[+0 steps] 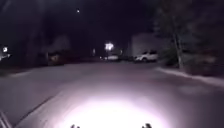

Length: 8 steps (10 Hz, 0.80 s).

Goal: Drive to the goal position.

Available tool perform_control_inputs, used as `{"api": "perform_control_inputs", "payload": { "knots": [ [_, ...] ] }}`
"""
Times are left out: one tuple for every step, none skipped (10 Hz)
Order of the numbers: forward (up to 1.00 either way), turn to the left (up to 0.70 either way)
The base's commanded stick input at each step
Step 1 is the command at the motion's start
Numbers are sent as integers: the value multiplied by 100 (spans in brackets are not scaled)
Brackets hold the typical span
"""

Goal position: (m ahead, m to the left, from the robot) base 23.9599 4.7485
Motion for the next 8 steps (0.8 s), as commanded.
{"api": "perform_control_inputs", "payload": {
  "knots": [
    [85, 0],
    [85, 0],
    [85, 0],
    [85, 0],
    [85, 0],
    [85, 0],
    [85, 0],
    [85, 0]
  ]
}}
